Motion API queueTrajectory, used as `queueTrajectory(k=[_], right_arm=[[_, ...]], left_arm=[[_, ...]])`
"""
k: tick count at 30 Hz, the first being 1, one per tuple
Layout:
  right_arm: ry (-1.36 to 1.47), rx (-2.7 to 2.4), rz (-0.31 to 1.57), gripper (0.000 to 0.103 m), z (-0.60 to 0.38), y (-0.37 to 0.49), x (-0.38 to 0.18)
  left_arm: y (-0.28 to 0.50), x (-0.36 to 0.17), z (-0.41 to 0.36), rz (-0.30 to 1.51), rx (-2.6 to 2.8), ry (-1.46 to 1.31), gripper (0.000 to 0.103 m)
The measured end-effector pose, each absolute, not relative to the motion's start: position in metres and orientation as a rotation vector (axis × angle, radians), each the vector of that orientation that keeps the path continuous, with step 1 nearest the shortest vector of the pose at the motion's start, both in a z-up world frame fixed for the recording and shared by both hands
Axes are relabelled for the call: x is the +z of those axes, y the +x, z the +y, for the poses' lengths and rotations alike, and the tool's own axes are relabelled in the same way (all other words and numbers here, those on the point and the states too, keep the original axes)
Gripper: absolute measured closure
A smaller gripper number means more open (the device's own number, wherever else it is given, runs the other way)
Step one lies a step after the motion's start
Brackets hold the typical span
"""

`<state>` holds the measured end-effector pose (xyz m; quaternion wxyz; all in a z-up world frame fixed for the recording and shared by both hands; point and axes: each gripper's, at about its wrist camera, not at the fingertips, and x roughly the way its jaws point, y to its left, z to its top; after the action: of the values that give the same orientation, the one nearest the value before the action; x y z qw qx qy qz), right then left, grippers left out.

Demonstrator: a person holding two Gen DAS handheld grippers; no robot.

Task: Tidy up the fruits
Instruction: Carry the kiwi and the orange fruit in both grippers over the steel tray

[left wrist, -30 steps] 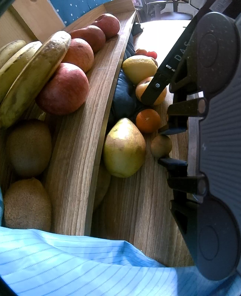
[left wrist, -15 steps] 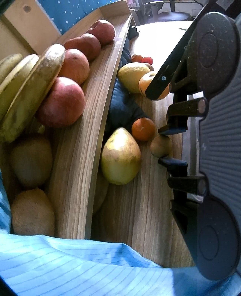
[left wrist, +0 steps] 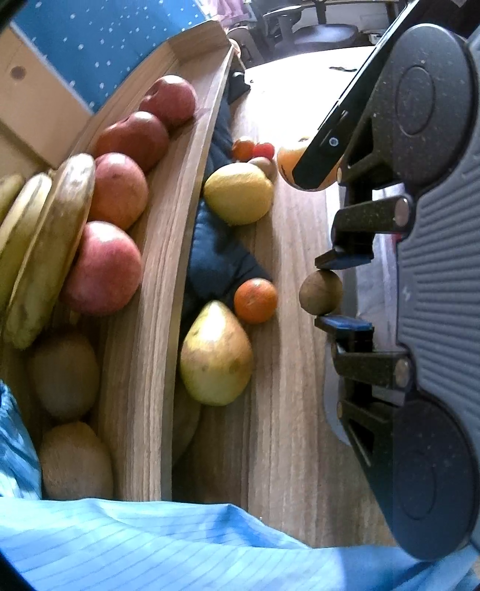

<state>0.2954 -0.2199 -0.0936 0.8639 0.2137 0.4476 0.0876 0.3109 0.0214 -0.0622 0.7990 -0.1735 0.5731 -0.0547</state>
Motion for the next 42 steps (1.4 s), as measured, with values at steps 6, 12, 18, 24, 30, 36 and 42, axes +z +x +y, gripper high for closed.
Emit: queueTrajectory(k=[6, 12, 18, 24, 30, 36, 42], right_arm=[[0.453, 0.175, 0.913, 0.053, -0.23, 0.273, -0.084], [0.454, 0.172, 0.898, 0.053, -0.235, 0.25, -0.077], [0.448, 0.155, 0.903, 0.053, -0.244, 0.225, -0.075], [0.449, 0.137, 0.908, 0.053, -0.253, 0.199, -0.074], [0.454, 0.116, 0.926, 0.053, -0.261, 0.177, -0.076], [0.455, 0.097, 0.951, 0.053, -0.265, 0.16, -0.079], [0.443, 0.068, 0.988, 0.053, -0.267, 0.148, -0.085]], left_arm=[[0.295, -0.054, 0.01, 1.222, -0.131, -0.359, 0.074], [0.279, -0.051, 0.0, 1.227, -0.149, -0.345, 0.074], [0.263, -0.052, -0.009, 1.248, -0.161, -0.338, 0.074], [0.248, -0.057, -0.023, 1.275, -0.181, -0.322, 0.074], [0.236, -0.061, -0.035, 1.3, -0.207, -0.308, 0.074], [0.226, -0.067, -0.043, 1.328, -0.231, -0.296, 0.074], [0.221, -0.072, -0.048, 1.352, -0.248, -0.282, 0.074]])
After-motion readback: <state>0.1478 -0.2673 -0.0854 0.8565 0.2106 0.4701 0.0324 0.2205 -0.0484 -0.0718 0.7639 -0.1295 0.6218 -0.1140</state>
